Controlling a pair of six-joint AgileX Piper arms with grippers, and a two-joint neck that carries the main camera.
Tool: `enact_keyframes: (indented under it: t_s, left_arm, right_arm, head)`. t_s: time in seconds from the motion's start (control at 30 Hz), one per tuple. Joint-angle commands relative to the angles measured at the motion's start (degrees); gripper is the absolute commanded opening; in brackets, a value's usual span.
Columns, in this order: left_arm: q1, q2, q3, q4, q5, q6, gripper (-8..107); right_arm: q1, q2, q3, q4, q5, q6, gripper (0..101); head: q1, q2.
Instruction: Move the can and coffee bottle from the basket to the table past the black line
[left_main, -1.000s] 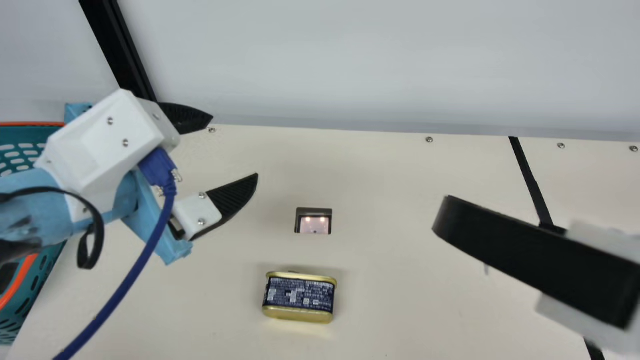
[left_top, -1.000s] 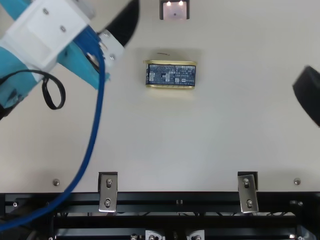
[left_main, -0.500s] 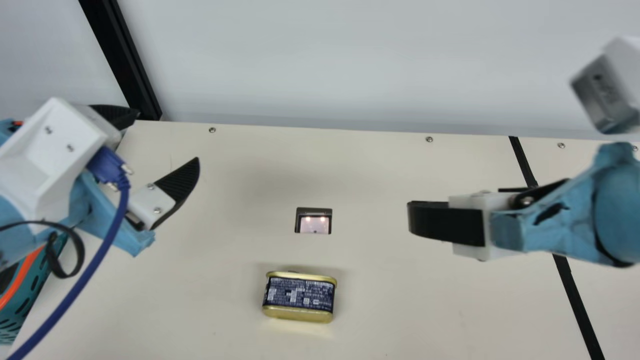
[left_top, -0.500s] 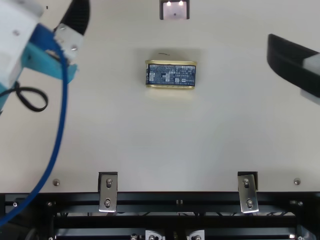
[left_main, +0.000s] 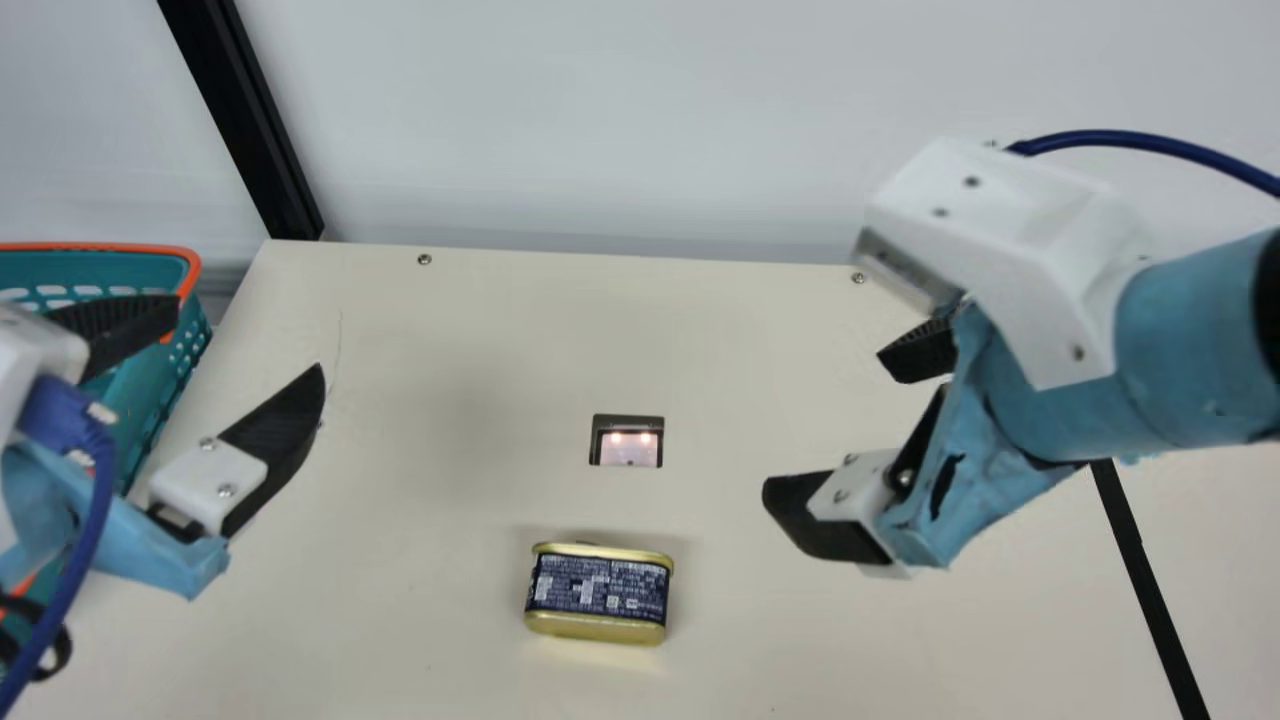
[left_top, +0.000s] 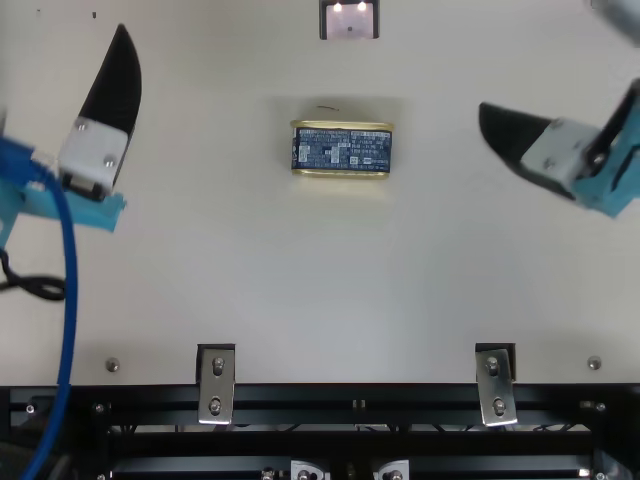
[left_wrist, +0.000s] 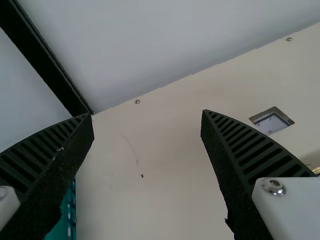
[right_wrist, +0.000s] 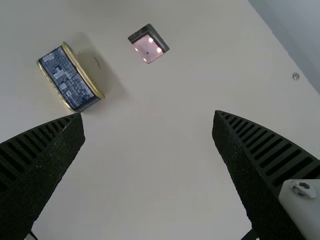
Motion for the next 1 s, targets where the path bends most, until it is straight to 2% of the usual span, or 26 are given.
enact_keyframes:
  t_s: [0.0, 0.2, 0.43, 0.47, 0.5, 0.73, 0.97]
  left_arm:
    - [-0.37, -2.4, 2.01, 0.21, 0.03, -3.56, 90]
    - [-0.27, -6.69, 5.93, 2.66, 1.35, -8.3, 90]
    - [-0.87, -10.72, 8.32, 8.66, 6.69, -11.15, 90]
    - [-0.71, -10.18, 7.99, 6.91, 5.36, -10.93, 90]
    - [-0.82, -10.57, 8.27, 7.87, 6.2, -11.07, 90]
    - [-0.82, -10.6, 8.27, 8.58, 6.84, -10.96, 90]
    - [-0.82, -10.6, 8.27, 8.58, 6.84, -10.96, 90]
  right_arm:
    - [1.97, 0.51, 0.55, -1.86, -1.23, -3.26, 101]
    - [7.51, 2.8, 1.96, -5.61, -4.46, -5.79, 101]
    - [13.72, 6.35, 2.47, -10.03, -7.44, -6.3, 101]
    - [14.5, 6.94, 2.45, -10.51, -7.71, -6.23, 101]
    - [15.22, 7.51, 2.4, -10.93, -7.87, -6.23, 101]
    - [19.6, 12.01, 1.29, -12.34, -7.94, -5.44, 101]
    - [22.1, 16.54, -1.32, -10.68, -5.65, -4.84, 101]
  head:
    - [-0.63, -0.08]
    - [-0.63, -0.08]
    - [-0.63, -0.08]
    - [-0.63, -0.08]
    - [-0.63, -0.08]
    - [-0.63, -0.08]
    - [-0.63, -0.08]
